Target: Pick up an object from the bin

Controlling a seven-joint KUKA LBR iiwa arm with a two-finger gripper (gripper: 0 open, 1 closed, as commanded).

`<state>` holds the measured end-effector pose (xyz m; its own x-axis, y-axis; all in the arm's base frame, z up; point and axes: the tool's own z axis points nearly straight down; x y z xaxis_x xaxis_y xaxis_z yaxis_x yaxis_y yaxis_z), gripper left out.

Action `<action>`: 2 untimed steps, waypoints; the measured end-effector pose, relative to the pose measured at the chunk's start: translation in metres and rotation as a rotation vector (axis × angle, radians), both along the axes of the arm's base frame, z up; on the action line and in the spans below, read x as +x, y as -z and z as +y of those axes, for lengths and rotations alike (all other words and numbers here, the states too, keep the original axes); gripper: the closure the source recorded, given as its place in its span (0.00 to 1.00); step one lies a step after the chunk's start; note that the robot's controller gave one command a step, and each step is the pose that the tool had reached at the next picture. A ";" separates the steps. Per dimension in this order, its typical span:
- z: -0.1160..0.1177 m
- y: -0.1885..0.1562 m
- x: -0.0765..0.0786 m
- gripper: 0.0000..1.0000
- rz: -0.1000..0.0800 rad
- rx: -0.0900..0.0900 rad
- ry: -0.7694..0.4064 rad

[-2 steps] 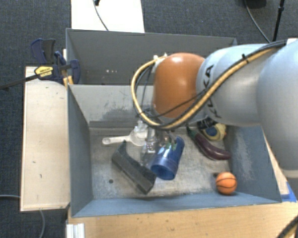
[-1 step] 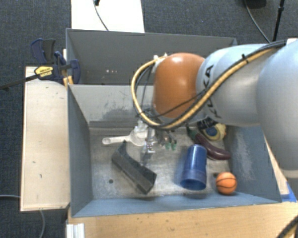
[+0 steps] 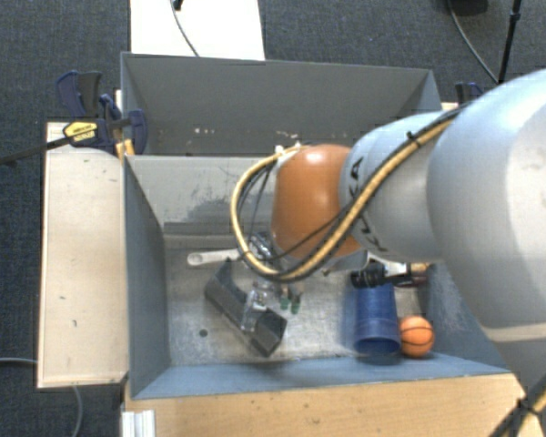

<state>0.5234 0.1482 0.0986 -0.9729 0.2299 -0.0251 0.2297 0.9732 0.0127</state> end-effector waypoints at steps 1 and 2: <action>0.012 0.035 -0.039 0.00 -0.038 0.020 0.060; 0.009 0.027 -0.041 0.00 -0.029 0.012 0.063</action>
Offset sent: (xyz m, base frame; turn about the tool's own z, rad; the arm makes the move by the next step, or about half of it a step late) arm -0.0237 0.0013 0.0021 0.1891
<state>0.4819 0.1569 0.0716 -0.9552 0.2916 -0.0502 0.2902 0.9564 0.0321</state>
